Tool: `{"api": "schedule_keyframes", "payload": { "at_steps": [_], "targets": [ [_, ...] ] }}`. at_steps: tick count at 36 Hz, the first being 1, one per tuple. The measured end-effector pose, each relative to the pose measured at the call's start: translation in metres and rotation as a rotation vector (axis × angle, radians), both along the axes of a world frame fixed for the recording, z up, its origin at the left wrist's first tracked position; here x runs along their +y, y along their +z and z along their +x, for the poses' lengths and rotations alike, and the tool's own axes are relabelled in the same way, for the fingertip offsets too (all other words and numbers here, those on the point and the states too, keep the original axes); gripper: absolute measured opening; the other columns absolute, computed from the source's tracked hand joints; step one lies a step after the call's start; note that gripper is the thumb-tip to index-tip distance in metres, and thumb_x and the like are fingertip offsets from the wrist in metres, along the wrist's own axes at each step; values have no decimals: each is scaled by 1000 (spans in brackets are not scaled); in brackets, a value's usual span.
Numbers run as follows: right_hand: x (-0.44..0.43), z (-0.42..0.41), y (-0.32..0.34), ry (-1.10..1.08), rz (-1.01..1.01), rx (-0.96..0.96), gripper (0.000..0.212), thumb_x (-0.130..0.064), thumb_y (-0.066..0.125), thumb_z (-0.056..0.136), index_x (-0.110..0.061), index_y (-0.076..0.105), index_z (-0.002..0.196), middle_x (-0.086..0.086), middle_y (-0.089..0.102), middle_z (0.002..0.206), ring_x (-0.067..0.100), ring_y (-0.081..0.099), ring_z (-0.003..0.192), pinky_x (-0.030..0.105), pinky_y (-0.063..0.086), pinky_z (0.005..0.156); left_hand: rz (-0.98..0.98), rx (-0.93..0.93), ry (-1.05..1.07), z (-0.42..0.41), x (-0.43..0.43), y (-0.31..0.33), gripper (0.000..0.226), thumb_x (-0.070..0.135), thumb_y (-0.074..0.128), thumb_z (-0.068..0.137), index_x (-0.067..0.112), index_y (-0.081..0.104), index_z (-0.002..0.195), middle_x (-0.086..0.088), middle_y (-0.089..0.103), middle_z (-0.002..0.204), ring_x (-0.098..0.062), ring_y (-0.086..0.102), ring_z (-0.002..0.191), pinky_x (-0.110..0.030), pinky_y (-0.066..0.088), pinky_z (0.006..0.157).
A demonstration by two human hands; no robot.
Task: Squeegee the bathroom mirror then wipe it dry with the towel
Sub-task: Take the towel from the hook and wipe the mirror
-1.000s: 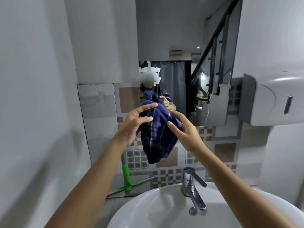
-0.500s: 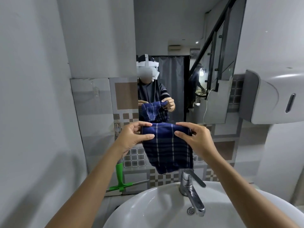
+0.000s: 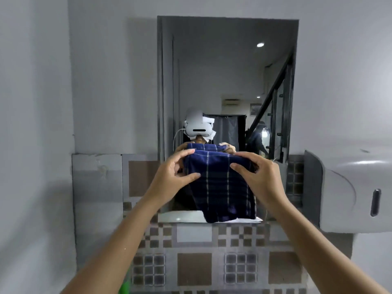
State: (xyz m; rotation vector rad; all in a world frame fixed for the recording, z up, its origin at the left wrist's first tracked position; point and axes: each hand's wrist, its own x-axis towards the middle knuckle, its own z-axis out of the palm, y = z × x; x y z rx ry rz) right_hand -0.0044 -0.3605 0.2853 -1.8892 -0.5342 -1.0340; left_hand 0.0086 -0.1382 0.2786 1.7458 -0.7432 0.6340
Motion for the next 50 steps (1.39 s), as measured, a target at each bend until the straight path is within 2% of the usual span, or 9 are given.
{"api": "schedule_keyframes", "payload": {
  "at_steps": [4,8,10,17,23,31,37,42,50],
  "targets": [
    [5,19,80,-23,15,-148,30,-22,70,81,-17,68,110,-9,68,96,2,61,85,13,49,81,57,-181,99,12,-4,78,61,11,71,77,22,44,131,2,54,129,8,51,112,-10,41,94],
    [16,30,154,-52,43,-279,27,-22,69,83,-14,68,109,-11,66,95,1,57,85,-4,39,73,76,-327,206,21,-3,155,61,18,71,79,27,42,132,5,50,132,-7,45,124,-37,38,107],
    [21,34,187,-55,63,-324,25,-20,68,83,-14,68,107,-12,63,92,-2,54,80,-7,36,69,76,-387,242,26,-1,189,61,17,70,80,24,41,133,6,48,132,-10,43,125,-40,36,108],
    [37,73,263,-60,120,-391,24,-20,65,84,-16,67,108,2,69,104,16,60,97,21,44,82,93,-461,325,54,1,261,62,20,64,85,20,34,139,0,40,140,-13,38,128,-31,32,109],
    [43,104,275,-96,88,-393,23,-18,64,85,-15,66,107,5,69,104,18,61,93,25,47,80,258,-591,498,83,4,271,68,22,61,87,16,25,144,-7,22,152,-16,19,140,-19,16,108],
    [46,122,267,-164,36,-438,20,-21,64,84,-17,66,104,3,69,98,19,62,87,34,52,79,465,-656,723,117,12,266,70,38,52,90,14,18,146,-8,19,153,-24,23,138,-43,33,108],
    [47,115,258,-257,113,-454,29,-30,62,86,-13,62,110,5,57,109,18,51,99,25,37,74,480,-632,777,120,8,265,69,40,47,92,17,11,147,-8,12,155,-24,17,140,-41,30,109],
    [69,107,242,-333,72,-615,36,-24,55,91,-10,56,124,9,48,124,23,42,114,29,42,85,514,-541,782,112,5,268,70,39,45,94,19,4,147,-6,2,156,-21,7,143,-36,19,112],
    [90,100,238,-469,-49,-736,38,-11,53,87,-5,54,125,13,45,135,29,43,124,40,38,103,556,-557,804,110,8,271,70,35,48,93,17,7,147,-4,8,154,-21,15,140,-40,32,107]
  ]
}}
